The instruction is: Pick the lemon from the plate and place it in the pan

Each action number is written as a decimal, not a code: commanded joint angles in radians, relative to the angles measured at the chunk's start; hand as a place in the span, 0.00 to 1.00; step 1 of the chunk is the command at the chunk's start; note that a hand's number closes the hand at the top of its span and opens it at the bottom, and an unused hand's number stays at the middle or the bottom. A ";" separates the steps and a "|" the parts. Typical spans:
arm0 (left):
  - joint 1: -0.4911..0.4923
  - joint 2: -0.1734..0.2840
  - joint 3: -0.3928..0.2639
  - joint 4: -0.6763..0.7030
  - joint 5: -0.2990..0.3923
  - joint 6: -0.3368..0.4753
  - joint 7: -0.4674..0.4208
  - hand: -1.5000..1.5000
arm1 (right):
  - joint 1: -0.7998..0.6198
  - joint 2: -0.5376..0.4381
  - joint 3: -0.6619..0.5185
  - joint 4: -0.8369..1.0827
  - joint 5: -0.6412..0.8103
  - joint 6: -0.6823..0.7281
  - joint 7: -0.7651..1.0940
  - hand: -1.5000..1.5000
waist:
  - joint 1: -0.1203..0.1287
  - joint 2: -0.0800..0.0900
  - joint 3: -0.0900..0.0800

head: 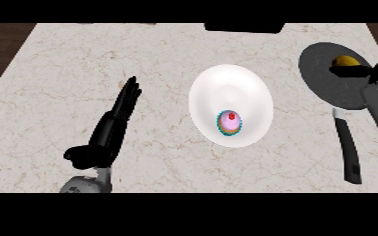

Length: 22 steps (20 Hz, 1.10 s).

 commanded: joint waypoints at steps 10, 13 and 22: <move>0.019 0.013 0.024 -0.014 0.005 -0.003 0.016 0.50 | 0.033 -0.002 -0.266 -0.106 -0.315 -0.032 -0.440 0.00 | -0.038 -0.020 -0.004; 0.020 0.025 0.042 -0.030 0.003 -0.001 0.014 0.50 | 0.107 0.016 -0.324 -0.136 -0.415 0.066 -0.549 0.00 | -0.049 -0.025 -0.005; 0.049 0.010 0.056 -0.008 -0.004 0.011 -0.002 0.50 | 0.352 0.156 -0.288 -0.392 -0.548 0.356 -0.664 0.00 | -0.089 -0.041 -0.009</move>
